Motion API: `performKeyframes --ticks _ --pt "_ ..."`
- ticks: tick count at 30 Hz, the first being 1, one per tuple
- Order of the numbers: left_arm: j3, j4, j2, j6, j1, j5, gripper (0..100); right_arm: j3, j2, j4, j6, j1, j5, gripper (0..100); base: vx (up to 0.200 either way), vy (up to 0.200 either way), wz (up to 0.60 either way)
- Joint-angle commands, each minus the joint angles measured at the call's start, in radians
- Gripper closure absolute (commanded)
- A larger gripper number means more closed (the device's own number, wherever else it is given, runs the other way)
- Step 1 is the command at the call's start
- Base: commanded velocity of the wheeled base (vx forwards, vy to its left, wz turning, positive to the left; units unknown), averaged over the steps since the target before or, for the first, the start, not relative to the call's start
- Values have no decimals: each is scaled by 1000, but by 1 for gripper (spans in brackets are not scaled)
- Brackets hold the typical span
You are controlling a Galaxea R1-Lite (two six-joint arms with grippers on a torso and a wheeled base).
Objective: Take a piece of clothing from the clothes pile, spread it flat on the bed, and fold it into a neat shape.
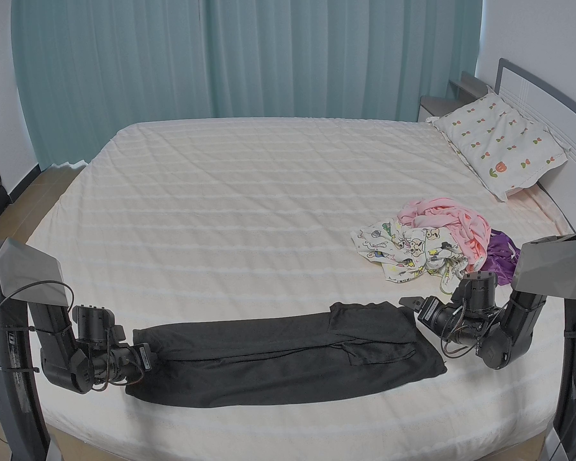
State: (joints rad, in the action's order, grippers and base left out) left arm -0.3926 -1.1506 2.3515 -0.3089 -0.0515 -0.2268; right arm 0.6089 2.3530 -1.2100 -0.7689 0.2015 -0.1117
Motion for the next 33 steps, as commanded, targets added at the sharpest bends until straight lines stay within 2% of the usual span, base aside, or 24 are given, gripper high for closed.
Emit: performKeyframes --ticks 1,8,15,24,28,29,30,33 --pt "12 0 -17 -1 -18 0 100 0 2 0 0 -1 0 0 0 0 0" --pt "31 3 -90 -6 -56 -3 100 0 3 0 -3 -4 0 0 0 0 0" --pt "37 37 -178 -10 -159 -66 100 0 5 0 -4 -5 -2 0 0 0 0" --pt "24 131 -307 -62 -323 -177 100 0 3 0 -21 -10 -5 0 0 0 0" --pt "-19 204 -365 -113 -438 -223 100 2 2 0 -24 -20 -6 0 0 0 0" --pt "-19 204 -365 -113 -438 -223 100 2 2 0 -24 -20 -6 0 0 0 0" --pt "-48 256 -393 -148 -484 -241 100 2 0 0 -26 -19 -6 0 0 0 0" --pt "-81 336 -439 -176 -528 -256 100 0 -4 0 -26 -20 -6 0 0 0 0"
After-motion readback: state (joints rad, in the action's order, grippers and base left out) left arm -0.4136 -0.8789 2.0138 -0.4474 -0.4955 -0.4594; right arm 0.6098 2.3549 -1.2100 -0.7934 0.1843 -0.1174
